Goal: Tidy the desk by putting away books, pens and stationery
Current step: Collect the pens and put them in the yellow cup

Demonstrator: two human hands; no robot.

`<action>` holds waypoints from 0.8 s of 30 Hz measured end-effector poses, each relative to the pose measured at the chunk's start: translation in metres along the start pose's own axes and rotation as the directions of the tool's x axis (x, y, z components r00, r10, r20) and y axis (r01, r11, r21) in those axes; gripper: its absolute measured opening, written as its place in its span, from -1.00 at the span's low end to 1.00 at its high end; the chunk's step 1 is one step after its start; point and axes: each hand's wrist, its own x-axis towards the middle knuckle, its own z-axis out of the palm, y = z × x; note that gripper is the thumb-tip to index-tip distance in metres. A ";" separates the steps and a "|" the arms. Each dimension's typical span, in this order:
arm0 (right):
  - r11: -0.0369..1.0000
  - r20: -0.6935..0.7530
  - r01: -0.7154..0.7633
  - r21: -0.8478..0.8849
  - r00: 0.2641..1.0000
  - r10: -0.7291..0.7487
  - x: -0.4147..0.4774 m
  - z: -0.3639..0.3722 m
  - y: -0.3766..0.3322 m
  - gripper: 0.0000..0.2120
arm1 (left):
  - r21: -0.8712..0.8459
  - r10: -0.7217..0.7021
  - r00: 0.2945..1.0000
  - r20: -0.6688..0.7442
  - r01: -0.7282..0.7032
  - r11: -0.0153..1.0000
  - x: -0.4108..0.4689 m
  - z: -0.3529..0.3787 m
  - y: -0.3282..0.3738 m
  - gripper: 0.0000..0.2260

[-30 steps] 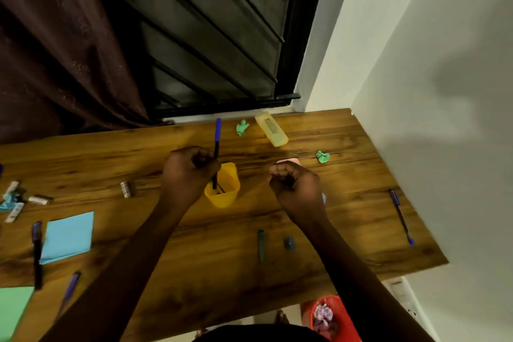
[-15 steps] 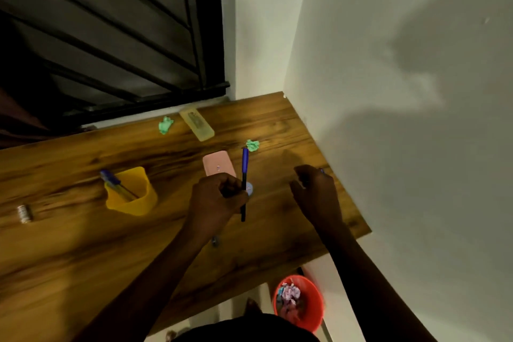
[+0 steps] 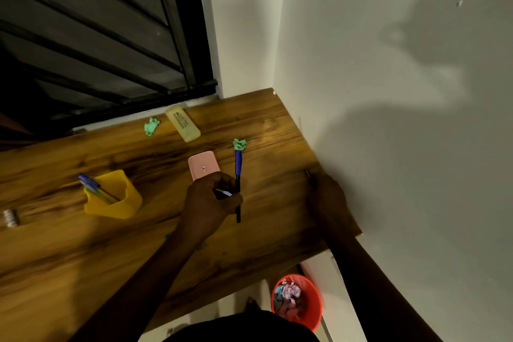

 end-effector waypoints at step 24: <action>0.659 0.266 0.220 0.719 0.789 -0.554 -0.041 0.071 -0.305 -0.70 | -0.055 0.055 0.767 -0.639 -0.117 0.992 -0.025 -0.202 -0.071 -0.80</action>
